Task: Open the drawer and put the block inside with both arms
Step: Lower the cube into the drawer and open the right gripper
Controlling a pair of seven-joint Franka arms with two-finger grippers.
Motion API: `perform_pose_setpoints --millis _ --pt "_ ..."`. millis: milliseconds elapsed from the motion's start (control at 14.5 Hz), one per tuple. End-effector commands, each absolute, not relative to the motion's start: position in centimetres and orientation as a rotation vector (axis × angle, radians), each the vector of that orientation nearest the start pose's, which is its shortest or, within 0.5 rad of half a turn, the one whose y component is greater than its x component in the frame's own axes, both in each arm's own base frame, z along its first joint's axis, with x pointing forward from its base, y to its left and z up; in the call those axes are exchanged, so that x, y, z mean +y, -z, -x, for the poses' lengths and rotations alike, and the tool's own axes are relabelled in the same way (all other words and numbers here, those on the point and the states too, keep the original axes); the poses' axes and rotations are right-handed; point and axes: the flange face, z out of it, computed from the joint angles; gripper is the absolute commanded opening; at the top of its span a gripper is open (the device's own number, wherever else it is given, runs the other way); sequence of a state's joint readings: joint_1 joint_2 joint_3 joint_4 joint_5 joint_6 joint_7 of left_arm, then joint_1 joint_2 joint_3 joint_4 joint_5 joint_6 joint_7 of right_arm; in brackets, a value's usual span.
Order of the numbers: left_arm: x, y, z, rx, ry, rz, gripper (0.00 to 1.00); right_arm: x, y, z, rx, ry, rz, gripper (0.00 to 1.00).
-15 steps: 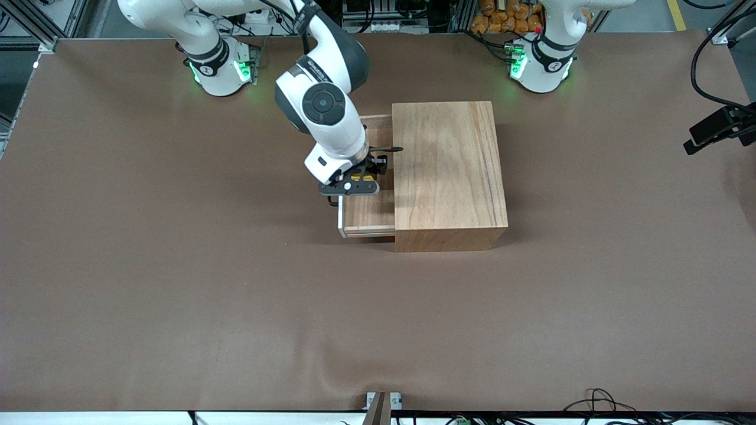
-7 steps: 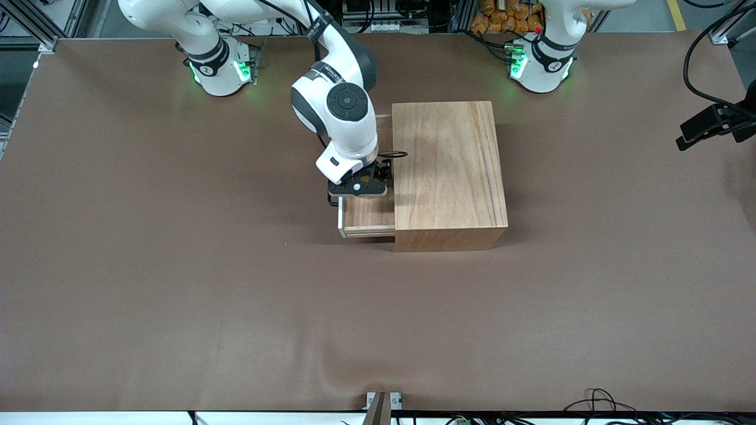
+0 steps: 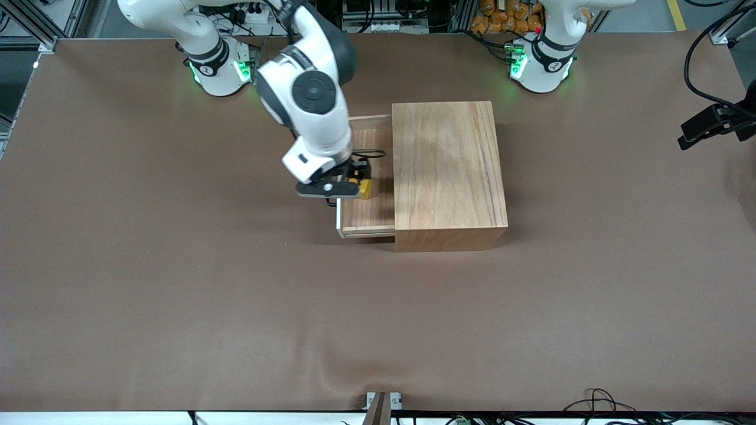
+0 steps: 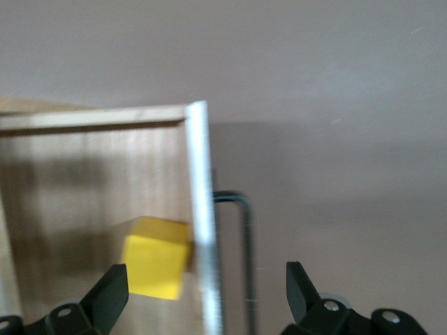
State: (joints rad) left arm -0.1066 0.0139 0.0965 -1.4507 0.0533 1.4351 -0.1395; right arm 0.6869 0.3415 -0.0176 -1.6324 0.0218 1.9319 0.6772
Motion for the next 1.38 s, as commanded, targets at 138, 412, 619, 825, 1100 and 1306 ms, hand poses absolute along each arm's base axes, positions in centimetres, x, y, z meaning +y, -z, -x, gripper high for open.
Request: perform_pose_setpoints --millis 138,412,619,825,1100,1306 --pt "1.0 -66.6 -54.2 -0.219 -0.04 3.098 1.0 29.2 -46.3 -53.7 -0.137 -0.112 3.164 1.0" --pt "1.3 -66.2 -54.9 -0.229 -0.006 3.096 1.0 19.6 -49.9 -53.6 -0.183 -0.176 3.149 1.0" --pt "1.3 -66.2 -55.3 -0.229 0.025 3.098 1.0 13.9 -52.2 -53.4 -0.203 -0.233 3.137 1.0" --pt "1.3 -66.2 -55.3 -0.226 0.027 3.097 1.0 9.2 -54.3 -53.4 -0.161 -0.194 3.13 1.0" --pt "0.0 -66.3 -55.2 -0.179 0.028 3.097 1.0 3.5 -56.8 -52.7 -0.06 -0.138 3.126 1.0" --pt "-2.8 -66.7 -54.8 0.0 0.025 3.105 1.0 0.1 -58.5 -52.0 -0.08 -0.102 3.121 1.0"
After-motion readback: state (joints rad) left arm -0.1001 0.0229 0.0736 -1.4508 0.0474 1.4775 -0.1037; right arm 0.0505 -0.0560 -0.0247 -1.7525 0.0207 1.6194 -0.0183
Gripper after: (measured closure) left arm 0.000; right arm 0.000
